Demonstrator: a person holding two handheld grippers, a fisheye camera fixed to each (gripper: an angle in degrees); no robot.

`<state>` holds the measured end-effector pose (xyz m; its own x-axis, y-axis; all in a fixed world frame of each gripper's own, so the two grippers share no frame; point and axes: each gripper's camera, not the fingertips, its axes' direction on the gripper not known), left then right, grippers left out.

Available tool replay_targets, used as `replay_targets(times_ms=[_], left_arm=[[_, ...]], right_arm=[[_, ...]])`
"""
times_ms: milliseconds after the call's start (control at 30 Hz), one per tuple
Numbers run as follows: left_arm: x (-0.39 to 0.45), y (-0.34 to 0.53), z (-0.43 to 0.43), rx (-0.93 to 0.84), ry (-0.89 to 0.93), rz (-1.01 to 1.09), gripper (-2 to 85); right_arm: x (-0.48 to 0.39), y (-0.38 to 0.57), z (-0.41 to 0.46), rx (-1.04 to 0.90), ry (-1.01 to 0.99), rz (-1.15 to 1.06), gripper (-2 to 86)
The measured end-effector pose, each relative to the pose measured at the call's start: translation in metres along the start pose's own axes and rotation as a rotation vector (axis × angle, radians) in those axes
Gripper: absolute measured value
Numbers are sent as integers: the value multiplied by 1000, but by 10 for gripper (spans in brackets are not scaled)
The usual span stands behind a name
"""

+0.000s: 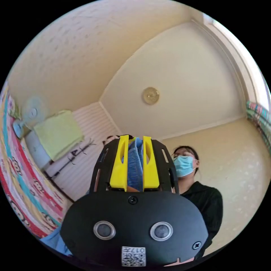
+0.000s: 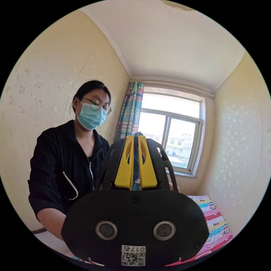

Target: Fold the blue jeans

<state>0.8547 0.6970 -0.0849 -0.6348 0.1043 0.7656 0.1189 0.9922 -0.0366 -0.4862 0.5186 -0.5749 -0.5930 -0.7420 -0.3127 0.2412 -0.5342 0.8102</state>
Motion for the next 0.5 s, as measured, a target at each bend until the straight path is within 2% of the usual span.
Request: replay_targets(times_ms=[100,200,267,333,400,500], left_arm=[[46,0,-32,-36,-231,170,108],[52,12,-27,-104,-367,213,147],[31,20,-21,-59,-357,177,170],[-16,30,-15,50,-201,41,180],[-48,32,-2,48,-105,-56,184],[-74,33,24,6,-146,-99,201]], right_arm=[[-7,-25,-18,-17,44,-35,24],[-6,-46,-24,-49,35,-67,24],[-3,-53,-26,-55,19,-83,24],[2,-56,-29,-40,-10,-84,24],[9,-54,-36,9,-59,-78,24],[14,-50,-45,61,-114,-75,25]])
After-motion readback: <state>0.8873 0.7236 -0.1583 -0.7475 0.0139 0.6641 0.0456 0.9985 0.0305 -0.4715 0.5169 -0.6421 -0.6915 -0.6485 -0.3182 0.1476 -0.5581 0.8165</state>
